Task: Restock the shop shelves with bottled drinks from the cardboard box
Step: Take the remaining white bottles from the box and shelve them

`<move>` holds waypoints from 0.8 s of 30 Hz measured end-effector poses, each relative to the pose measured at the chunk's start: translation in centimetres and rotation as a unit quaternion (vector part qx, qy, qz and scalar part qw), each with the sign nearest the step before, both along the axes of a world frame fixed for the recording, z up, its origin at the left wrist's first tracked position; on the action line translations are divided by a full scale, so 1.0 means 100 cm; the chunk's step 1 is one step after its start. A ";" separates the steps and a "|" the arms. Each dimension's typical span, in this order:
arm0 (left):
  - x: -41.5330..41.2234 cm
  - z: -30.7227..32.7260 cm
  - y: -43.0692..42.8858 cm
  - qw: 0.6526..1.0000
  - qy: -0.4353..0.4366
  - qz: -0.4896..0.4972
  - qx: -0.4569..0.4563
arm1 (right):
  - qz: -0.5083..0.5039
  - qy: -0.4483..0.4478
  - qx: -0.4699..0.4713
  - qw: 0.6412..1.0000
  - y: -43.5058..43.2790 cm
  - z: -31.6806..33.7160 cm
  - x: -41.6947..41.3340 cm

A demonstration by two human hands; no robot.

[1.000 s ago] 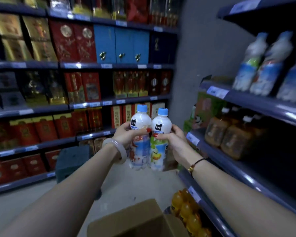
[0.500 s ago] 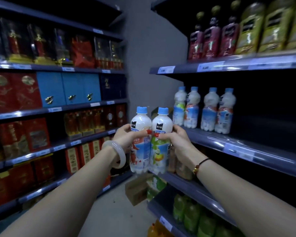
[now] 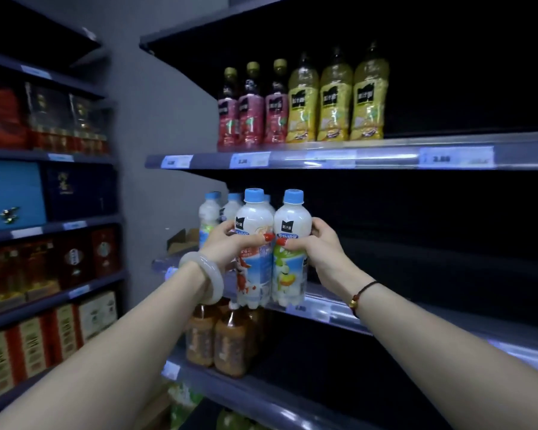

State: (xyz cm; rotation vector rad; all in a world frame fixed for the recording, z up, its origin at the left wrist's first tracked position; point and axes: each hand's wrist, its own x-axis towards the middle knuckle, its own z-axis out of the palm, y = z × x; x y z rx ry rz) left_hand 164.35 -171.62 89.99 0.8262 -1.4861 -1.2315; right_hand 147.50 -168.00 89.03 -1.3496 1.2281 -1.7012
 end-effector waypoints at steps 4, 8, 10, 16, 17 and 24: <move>-0.036 0.000 -0.028 1.000 0.006 -0.009 -0.021 | -0.022 0.006 -0.026 0.999 -0.022 0.000 -0.033; -0.048 -0.003 -0.054 0.999 -0.024 -0.013 -0.042 | -0.030 0.010 -0.029 0.999 -0.043 -0.007 -0.050; -0.050 -0.003 -0.066 0.998 -0.034 -0.012 -0.047 | -0.035 0.017 -0.030 0.999 -0.053 -0.009 -0.053; -0.047 -0.008 -0.102 0.998 -0.031 -0.018 -0.058 | -0.061 0.006 -0.050 0.997 -0.074 -0.014 -0.048; -0.047 -0.010 -0.108 0.998 -0.028 -0.018 -0.061 | -0.068 0.006 -0.052 0.996 -0.077 -0.016 -0.047; -0.045 -0.027 -0.140 0.996 -0.042 -0.008 -0.076 | -0.107 0.011 -0.051 0.993 -0.097 -0.032 -0.044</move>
